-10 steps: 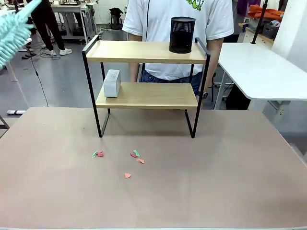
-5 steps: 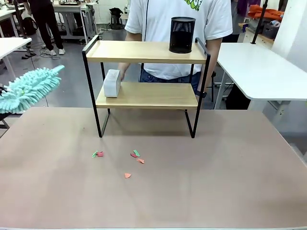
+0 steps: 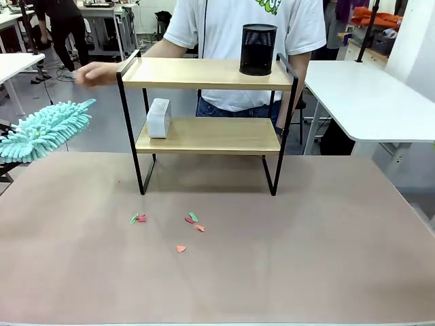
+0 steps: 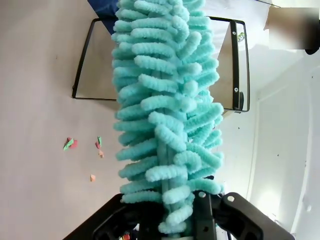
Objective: Clean the shelf.
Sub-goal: Hand the Duster back to the human.
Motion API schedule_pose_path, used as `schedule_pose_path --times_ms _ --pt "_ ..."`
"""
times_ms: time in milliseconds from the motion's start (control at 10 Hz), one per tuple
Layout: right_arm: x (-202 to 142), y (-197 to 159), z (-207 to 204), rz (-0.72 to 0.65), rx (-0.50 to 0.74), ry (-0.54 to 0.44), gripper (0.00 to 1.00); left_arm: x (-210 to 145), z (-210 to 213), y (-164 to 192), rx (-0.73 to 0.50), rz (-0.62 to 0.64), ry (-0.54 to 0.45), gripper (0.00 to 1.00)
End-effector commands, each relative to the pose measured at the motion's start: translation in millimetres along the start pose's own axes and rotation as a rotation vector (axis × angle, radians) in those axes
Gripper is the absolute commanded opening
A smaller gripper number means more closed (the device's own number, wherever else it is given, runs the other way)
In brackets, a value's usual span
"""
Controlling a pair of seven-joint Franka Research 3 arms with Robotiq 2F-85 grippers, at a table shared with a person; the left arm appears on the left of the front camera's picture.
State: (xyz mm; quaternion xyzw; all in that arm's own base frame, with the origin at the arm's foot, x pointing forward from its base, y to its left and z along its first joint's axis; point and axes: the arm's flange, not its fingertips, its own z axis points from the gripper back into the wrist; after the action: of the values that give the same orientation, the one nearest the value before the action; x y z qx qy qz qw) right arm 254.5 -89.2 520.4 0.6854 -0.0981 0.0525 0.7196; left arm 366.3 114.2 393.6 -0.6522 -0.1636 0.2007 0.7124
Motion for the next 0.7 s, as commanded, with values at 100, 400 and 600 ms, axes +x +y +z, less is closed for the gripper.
schedule_pose_path --times_ms 100,400,600 --pt "0.7 1.5 4.3 0.018 -0.008 0.014 1.0 0.3 2.1 -0.1 -0.008 -0.004 -0.008 0.0" --pt "0.7 1.5 4.3 0.018 -0.008 0.014 1.0 0.3 2.1 -0.1 -0.008 -0.004 -0.008 0.0" --pt "0.7 1.5 4.3 0.018 -0.008 0.014 1.0 0.3 2.1 -0.1 -0.008 -0.004 -0.008 0.0"
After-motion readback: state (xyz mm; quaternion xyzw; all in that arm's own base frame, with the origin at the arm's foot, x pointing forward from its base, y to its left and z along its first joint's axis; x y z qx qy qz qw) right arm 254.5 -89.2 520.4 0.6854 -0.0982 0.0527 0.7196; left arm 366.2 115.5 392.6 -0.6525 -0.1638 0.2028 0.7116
